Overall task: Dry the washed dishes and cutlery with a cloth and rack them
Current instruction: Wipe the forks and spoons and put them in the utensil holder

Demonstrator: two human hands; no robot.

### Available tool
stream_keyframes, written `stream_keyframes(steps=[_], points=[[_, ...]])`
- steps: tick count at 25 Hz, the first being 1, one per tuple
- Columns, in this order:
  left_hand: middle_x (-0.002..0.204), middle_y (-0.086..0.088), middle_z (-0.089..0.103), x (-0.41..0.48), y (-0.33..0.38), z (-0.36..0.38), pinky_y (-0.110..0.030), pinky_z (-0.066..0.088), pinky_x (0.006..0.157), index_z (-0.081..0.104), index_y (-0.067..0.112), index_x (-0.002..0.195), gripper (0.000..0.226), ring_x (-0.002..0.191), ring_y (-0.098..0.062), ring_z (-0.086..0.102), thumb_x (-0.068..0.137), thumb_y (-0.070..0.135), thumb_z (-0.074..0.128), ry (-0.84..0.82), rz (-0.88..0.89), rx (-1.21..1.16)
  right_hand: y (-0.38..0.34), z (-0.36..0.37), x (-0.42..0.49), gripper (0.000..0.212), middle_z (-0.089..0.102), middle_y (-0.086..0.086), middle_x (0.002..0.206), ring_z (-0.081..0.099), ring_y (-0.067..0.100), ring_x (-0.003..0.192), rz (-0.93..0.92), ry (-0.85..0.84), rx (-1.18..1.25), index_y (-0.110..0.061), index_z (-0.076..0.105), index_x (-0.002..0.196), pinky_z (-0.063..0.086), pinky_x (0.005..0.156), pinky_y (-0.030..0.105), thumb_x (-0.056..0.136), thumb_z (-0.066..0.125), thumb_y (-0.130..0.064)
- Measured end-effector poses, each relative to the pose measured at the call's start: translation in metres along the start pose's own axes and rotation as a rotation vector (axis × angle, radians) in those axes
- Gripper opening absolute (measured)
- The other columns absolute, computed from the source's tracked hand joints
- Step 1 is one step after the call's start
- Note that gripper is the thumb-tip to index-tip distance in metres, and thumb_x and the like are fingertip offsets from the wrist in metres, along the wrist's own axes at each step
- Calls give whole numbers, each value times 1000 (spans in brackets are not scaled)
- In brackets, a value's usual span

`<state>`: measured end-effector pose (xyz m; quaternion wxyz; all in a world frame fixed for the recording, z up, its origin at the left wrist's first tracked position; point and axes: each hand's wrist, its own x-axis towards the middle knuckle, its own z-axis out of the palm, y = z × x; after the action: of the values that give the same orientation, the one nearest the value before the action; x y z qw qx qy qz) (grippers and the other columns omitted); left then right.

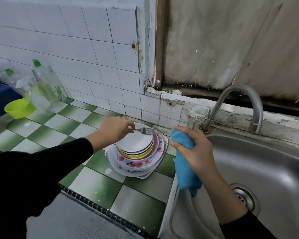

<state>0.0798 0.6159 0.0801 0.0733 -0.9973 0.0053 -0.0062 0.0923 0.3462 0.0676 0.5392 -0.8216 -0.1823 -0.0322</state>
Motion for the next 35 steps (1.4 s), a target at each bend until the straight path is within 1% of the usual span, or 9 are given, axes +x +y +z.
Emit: stream_keyframes(steps=[5, 9, 12, 17, 21, 24, 27, 31, 35], points=[[73, -3, 68, -58, 42, -3, -18, 43, 47, 62, 15, 127, 31, 46, -8, 58, 97, 18, 56, 20, -283, -832, -12, -10, -8, 39, 63, -13, 110, 55, -8, 99, -1, 45, 97, -42, 66, 104, 40, 84, 5, 76, 81, -19], [52, 7, 62, -87, 85, -7, -14, 40, 43, 68, 15, 119, 25, 35, -3, 48, 95, 17, 59, 116, -339, -1033, -19, -16, -8, 33, 65, -18, 109, 59, 2, 104, -50, 143, 180, -41, 65, 99, 49, 98, 36, 87, 68, -11], [70, -7, 72, -99, 116, -9, -21, 43, 60, 72, 19, 113, 23, 55, -3, 49, 93, 19, 61, 223, -332, -1074, -29, -15, -8, 28, 60, -21, 105, 56, -6, 101, -168, 144, 114, -34, 65, 105, 46, 96, 29, 91, 63, -11], [91, -2, 76, -114, 149, -33, -9, 43, 65, 69, 16, 118, 28, 63, 7, 59, 91, 14, 61, 352, -217, -1066, -28, -10, -16, 31, 37, -1, 98, 49, 11, 69, -370, 154, -463, -33, 70, 111, 53, 56, 32, 92, 51, -49], [105, 3, 73, -121, 149, -47, -7, 47, 78, 69, 15, 117, 28, 89, 5, 66, 90, 13, 62, 396, -195, -1108, -32, -19, -14, 29, 31, -3, 105, 45, 6, 78, -354, 191, -341, -35, 70, 113, 52, 63, 30, 92, 55, -48], [100, 8, 72, -128, 150, -50, 0, 41, 75, 71, 13, 113, 27, 79, 20, 59, 88, 7, 64, 412, -180, -1160, -29, -27, -15, 32, 32, -3, 105, 41, 2, 78, -429, 134, -287, -36, 70, 112, 52, 63, 26, 91, 53, -53], [83, 16, 73, -130, 151, -49, -6, 42, 67, 74, 13, 108, 24, 60, 15, 54, 87, 6, 66, 435, -190, -1204, -32, -35, -10, 30, 32, -1, 103, 38, 0, 81, -370, 193, -264, -33, 69, 116, 51, 68, 24, 92, 58, -48], [86, 34, 66, -135, 148, -51, -8, 48, 71, 74, 16, 108, 25, 70, 8, 61, 86, 5, 67, 433, -132, -1158, -28, -30, -19, 32, 36, -6, 100, 43, -1, 85, -438, 51, -219, -38, 67, 114, 43, 71, 13, 90, 53, -51], [73, 4, 74, -140, 145, -51, -23, 46, 66, 72, 36, 97, 22, 61, -8, 50, 84, 21, 64, 453, -109, -1182, -39, -34, -10, 31, 43, -16, 88, 49, -3, 81, -316, 163, -98, -33, 67, 113, 37, 71, 14, 90, 54, -48]])
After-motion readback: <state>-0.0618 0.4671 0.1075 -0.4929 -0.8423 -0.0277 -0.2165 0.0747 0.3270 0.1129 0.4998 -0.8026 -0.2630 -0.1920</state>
